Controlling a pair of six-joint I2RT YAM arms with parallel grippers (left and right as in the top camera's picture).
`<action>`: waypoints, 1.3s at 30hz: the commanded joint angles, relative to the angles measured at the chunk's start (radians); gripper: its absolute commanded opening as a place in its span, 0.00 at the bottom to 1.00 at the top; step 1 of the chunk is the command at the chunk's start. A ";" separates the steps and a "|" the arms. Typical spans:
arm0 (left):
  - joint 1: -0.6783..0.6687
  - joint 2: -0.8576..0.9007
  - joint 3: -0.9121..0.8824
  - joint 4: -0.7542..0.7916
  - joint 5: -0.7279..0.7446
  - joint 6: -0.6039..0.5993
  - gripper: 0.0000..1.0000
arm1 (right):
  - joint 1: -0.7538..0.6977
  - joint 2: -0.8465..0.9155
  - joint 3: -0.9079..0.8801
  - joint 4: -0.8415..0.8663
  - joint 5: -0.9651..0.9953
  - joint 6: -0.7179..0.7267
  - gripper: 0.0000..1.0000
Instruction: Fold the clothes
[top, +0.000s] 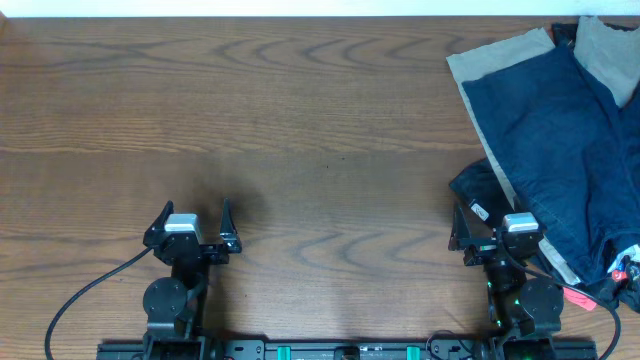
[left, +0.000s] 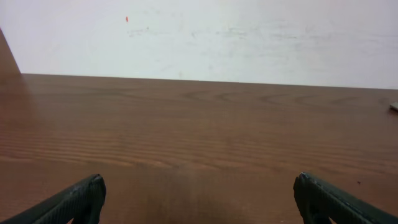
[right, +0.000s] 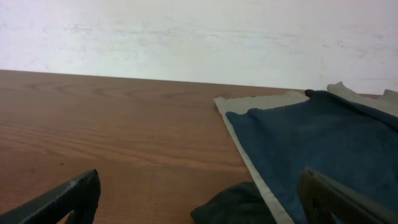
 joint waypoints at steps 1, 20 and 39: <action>0.006 -0.005 -0.014 -0.044 -0.010 -0.009 0.98 | 0.003 -0.005 -0.002 -0.004 0.010 -0.010 0.99; 0.006 -0.005 -0.009 -0.045 0.036 -0.212 0.98 | 0.003 -0.005 0.002 -0.005 0.010 0.061 0.99; 0.006 0.308 0.307 -0.265 0.139 -0.212 0.98 | 0.002 0.535 0.425 -0.250 0.106 0.060 0.99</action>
